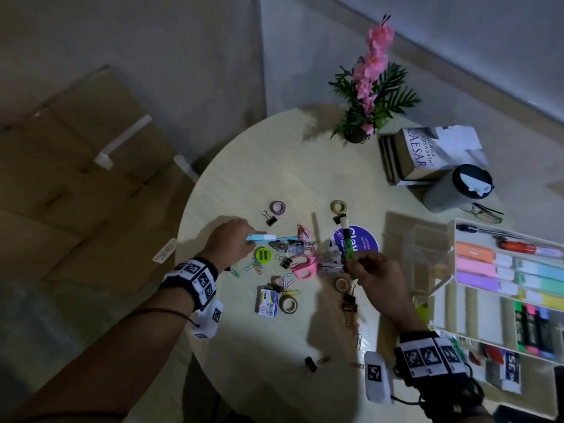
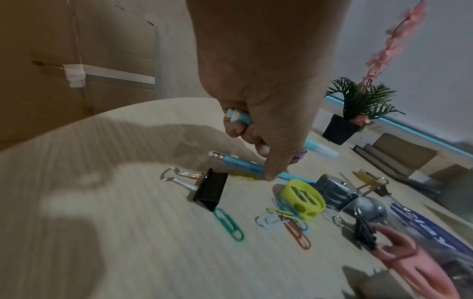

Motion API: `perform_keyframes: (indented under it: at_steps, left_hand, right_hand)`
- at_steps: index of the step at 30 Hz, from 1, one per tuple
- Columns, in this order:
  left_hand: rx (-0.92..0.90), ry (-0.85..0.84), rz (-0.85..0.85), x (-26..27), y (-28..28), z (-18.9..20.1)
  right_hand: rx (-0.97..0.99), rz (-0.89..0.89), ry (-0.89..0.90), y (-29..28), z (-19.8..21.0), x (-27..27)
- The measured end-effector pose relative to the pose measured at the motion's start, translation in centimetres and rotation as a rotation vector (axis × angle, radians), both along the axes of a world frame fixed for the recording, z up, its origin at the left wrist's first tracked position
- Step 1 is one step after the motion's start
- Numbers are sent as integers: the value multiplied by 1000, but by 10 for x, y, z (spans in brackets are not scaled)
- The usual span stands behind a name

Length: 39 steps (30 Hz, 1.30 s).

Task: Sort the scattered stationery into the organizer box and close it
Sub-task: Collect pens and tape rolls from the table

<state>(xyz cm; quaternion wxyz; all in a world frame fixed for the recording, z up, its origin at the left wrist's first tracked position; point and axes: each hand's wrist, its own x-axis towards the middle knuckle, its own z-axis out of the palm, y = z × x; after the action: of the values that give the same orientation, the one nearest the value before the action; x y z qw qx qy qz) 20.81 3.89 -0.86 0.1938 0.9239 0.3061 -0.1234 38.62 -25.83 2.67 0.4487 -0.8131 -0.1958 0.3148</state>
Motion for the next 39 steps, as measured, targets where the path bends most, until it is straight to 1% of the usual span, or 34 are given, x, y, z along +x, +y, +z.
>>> perform_keyframes:
  at_steps: [5, 8, 10, 13, 16, 19, 22, 24, 26, 29, 32, 35, 39]
  left_hand:
    - [76, -3, -48, 1, -4, 4]
    - [107, -43, -29, 2, -4, 17]
    - [136, -92, -21, 5, -6, 29]
    - [126, -222, -25, 22, -17, 57]
    - [89, -358, -75, 63, -47, 97]
    - [51, -457, -174, 119, -94, 138]
    - [11, -506, -302, 177, -151, 165]
    - [21, -488, -392, 214, -190, 172]
    - [43, -438, -449, 246, -226, 172]
    - [89, -356, -505, 281, -267, 164]
    - [129, -270, -534, 301, -288, 151]
    - [144, -202, -530, 311, -297, 141]
    - [136, -155, -505, 316, -303, 138]
  right_hand:
    - [-11, 100, -91, -23, 16, -5]
    - [-20, 80, -104, -43, 24, -3]
    - [-11, 63, -110, -58, 29, 1]
    - [22, 20, -151, -80, 46, 10]
    - [34, -61, -307, -107, 65, 24]
    - [39, -225, -469, -147, 81, 51]
    - [-24, -361, -499, -199, 95, 88]
    - [-84, -386, -521, -234, 98, 112]
    - [-135, -351, -568, -262, 102, 133]
    - [-122, -280, -634, -289, 103, 158]
    - [-80, -273, -645, -305, 94, 178]
    - [-75, -273, -638, -313, 87, 190]
    - [-91, -245, -668, -315, 82, 200]
